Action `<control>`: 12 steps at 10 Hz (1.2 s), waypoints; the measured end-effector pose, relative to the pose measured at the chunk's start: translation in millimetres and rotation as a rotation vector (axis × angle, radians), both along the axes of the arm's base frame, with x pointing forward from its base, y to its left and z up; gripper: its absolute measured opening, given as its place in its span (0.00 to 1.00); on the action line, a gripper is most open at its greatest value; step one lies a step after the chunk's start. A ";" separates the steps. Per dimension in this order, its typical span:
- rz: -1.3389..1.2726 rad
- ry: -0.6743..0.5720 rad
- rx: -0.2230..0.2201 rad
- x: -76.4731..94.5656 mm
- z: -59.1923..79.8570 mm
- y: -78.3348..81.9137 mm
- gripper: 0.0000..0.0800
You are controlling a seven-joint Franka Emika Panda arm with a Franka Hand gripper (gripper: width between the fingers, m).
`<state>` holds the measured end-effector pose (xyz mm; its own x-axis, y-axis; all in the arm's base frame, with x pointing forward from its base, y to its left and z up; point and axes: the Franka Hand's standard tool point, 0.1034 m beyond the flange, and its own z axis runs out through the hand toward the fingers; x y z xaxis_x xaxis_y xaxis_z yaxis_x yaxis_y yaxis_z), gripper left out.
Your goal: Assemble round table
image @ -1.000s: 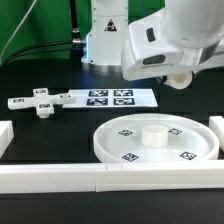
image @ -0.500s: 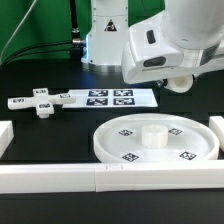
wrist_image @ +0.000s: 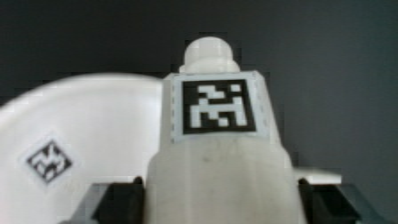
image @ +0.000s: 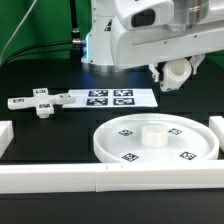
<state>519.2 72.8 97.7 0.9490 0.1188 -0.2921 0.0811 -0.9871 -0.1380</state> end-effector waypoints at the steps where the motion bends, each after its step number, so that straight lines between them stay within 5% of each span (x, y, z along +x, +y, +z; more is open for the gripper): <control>1: -0.010 -0.097 -0.006 4.0 -1.8 -2.2 0.51; 8: 0.066 -0.625 -0.042 17.8 -6.7 -18.3 0.51; 12: 0.133 -0.882 -0.079 22.7 14.1 -27.5 0.51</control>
Offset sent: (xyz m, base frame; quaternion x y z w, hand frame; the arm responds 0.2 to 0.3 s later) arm 0.0193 -0.0164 0.0211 -0.0566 0.2103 -0.1131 0.9694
